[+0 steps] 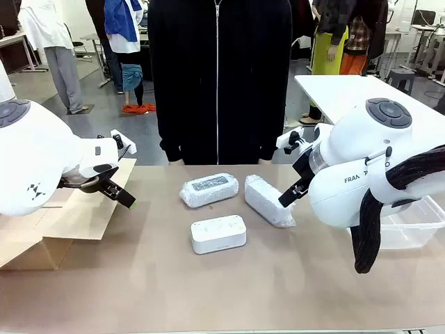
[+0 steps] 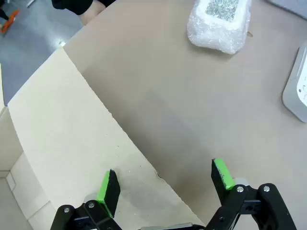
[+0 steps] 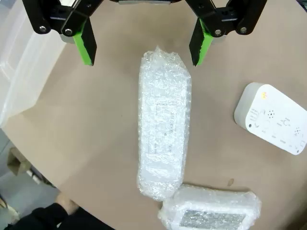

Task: Separate and place wrapped and unwrapped clocks.
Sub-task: Pick up the Digital clock indicated by the person.

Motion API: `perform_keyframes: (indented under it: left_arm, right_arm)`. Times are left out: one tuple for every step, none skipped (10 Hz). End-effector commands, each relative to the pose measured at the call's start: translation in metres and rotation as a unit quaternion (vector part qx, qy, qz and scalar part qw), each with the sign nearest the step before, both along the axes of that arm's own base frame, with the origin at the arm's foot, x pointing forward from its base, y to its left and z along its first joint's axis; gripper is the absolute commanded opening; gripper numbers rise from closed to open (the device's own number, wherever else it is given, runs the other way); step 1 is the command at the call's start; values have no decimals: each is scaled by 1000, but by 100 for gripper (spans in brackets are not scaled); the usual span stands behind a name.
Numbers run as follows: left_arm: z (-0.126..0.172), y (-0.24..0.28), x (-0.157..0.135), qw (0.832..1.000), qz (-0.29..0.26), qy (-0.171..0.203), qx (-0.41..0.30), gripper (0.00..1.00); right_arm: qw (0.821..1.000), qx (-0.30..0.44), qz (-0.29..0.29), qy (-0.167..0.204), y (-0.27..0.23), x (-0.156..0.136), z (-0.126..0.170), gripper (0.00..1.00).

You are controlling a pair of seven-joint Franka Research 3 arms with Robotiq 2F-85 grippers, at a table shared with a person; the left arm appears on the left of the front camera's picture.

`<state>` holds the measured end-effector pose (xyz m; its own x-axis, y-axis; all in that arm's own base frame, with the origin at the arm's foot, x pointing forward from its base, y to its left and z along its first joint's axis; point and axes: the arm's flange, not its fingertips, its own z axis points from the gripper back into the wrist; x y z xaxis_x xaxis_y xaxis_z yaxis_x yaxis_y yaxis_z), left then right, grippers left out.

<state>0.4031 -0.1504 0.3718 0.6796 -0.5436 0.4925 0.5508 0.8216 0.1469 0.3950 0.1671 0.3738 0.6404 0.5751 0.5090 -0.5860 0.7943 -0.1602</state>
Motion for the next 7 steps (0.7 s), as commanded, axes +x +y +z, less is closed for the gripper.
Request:
perform_keyframes:
  left_arm:
    - [0, 0, 0, 1000, 0, 0, 0, 100]
    - [0, 0, 0, 1000, 0, 0, 0, 100]
    - [0, 0, 0, 1000, 0, 0, 0, 100]
    - [0, 0, 0, 1000, 0, 0, 0, 100]
    - [0, 0, 0, 1000, 0, 0, 0, 100]
    - [0, 0, 0, 1000, 0, 0, 0, 100]
    - [0, 0, 0, 1000, 0, 0, 0, 100]
  right_arm:
    - [1000, 0, 0, 0, 0, 0, 0, 100]
    - [1000, 0, 0, 0, 0, 0, 0, 100]
    - [1000, 0, 0, 0, 0, 0, 0, 100]
    - [1000, 0, 0, 0, 0, 0, 0, 100]
    - [1000, 0, 0, 0, 0, 0, 0, 100]
    - [1000, 0, 0, 0, 0, 0, 0, 100]
    - [1000, 0, 0, 0, 0, 0, 0, 100]
